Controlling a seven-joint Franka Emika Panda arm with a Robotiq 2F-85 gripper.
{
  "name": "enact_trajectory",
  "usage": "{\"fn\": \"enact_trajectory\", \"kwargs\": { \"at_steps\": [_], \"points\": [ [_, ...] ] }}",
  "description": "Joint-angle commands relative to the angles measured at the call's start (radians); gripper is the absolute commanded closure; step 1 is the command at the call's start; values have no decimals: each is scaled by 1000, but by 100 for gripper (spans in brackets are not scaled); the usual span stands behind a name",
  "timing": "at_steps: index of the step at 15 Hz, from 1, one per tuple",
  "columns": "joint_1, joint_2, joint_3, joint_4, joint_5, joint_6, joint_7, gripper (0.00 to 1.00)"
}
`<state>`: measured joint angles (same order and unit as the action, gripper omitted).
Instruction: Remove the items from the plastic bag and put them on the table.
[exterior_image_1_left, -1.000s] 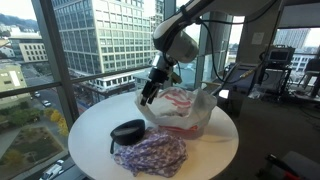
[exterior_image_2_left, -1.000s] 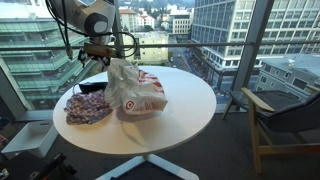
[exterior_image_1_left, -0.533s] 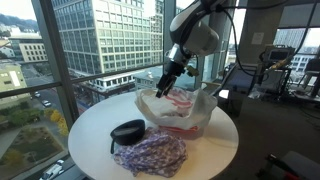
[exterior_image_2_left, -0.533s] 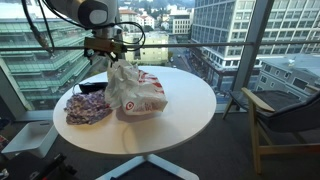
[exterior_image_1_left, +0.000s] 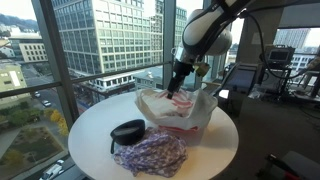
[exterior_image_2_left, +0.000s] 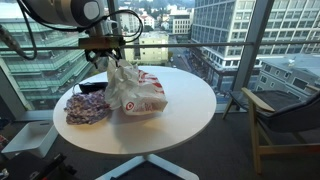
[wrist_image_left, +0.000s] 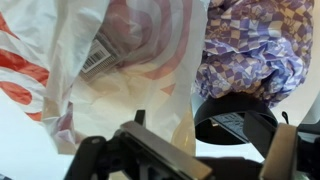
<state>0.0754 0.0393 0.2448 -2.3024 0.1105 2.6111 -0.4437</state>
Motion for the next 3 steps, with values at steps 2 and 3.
{"fn": "enact_trajectory", "kwargs": {
  "at_steps": [2,3],
  "points": [
    [30,-1,-28,-3,-13,2,17,0],
    [30,-1,-29,-3,-14,2,18,0]
  ]
}}
